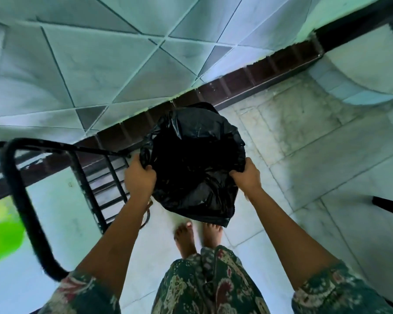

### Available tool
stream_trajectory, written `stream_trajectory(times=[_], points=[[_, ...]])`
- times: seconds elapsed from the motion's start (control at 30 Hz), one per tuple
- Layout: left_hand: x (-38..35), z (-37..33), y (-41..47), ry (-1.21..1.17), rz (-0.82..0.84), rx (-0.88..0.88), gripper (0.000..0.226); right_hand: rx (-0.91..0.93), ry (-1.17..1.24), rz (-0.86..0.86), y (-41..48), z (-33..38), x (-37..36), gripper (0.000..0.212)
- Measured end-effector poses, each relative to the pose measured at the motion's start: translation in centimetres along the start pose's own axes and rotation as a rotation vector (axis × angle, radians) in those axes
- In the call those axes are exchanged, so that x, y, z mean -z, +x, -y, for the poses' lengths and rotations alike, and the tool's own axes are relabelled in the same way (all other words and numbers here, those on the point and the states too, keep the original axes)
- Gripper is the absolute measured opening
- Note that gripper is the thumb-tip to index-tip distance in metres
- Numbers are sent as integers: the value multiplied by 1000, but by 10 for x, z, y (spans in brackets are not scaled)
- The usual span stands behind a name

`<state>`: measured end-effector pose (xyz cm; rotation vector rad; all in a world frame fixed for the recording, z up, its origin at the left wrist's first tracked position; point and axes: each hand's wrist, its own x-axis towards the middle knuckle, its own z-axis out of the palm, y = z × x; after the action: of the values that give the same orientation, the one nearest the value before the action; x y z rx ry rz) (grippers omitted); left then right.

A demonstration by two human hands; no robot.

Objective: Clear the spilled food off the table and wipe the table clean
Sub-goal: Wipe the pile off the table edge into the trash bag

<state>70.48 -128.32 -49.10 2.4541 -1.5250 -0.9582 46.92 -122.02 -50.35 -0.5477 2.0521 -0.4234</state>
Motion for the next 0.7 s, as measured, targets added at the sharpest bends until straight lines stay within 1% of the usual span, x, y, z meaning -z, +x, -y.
stream_trajectory(times=[0.07,0.17,0.23,0.37,0.47,0.53,0.6,0.7], points=[[39,-19,-25,-5,1,-53,35,5,100,57,-33,16,31,33],[99,-45,-69,-65,26,-119,39,9,198,100,-94,35,75,42],[138,-63,-106,-122,66,-149,39,10,233,70,-143,43,102,47],[203,-83,-183,-160,125,-205,43,3,289,-36,-246,42,147,39],[237,-92,-232,-176,123,-289,47,43,335,-92,-306,28,168,48],[254,-97,-265,-161,95,-386,48,58,378,-150,-344,14,178,48],[266,-102,-291,-155,25,-495,47,43,442,-198,-371,1,184,45],[278,-102,-337,-148,-5,-768,44,-2,551,-265,-422,-27,187,41]])
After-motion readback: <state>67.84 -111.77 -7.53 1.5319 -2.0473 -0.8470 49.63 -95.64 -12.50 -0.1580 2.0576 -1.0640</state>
